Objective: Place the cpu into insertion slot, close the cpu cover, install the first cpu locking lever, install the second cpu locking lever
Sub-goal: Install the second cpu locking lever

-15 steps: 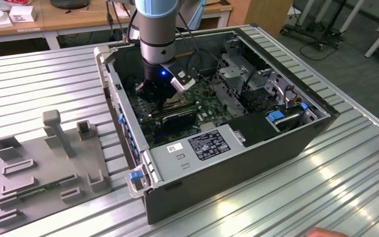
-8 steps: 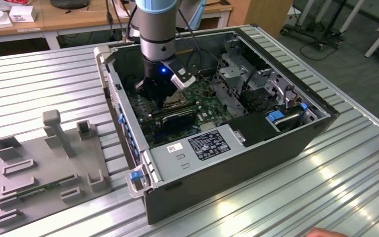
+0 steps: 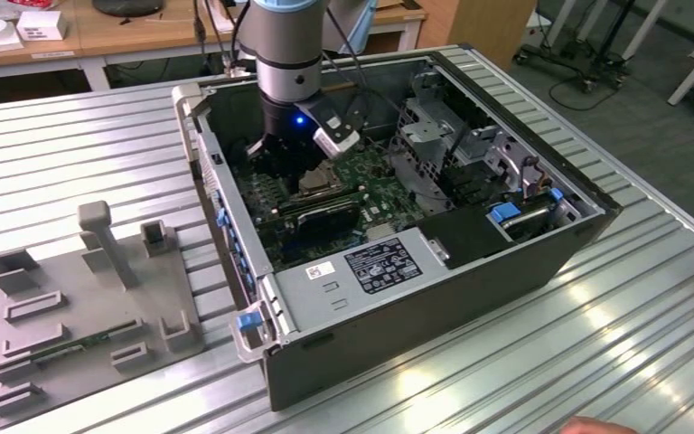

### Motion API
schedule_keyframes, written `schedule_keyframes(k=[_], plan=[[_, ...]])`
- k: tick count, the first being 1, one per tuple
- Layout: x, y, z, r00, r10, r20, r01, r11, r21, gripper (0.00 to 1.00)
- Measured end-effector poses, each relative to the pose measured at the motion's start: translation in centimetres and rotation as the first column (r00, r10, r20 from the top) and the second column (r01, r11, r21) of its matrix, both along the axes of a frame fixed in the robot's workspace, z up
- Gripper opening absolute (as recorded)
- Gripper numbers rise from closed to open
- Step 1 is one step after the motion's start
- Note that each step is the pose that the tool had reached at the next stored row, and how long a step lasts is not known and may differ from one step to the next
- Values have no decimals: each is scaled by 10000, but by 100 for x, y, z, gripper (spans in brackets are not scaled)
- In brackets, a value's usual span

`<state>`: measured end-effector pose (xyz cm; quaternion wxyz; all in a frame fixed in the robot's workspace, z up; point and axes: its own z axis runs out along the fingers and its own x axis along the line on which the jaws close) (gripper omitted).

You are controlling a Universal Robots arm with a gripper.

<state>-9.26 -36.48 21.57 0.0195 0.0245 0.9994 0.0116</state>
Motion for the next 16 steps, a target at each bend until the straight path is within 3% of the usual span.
schedule_keyframes(k=[8,16], plan=[[20,0,-3,10000,0,-1,0,10000,-1,11],[214,0,-7,10000,0,-2,0,10000,-2,11]])
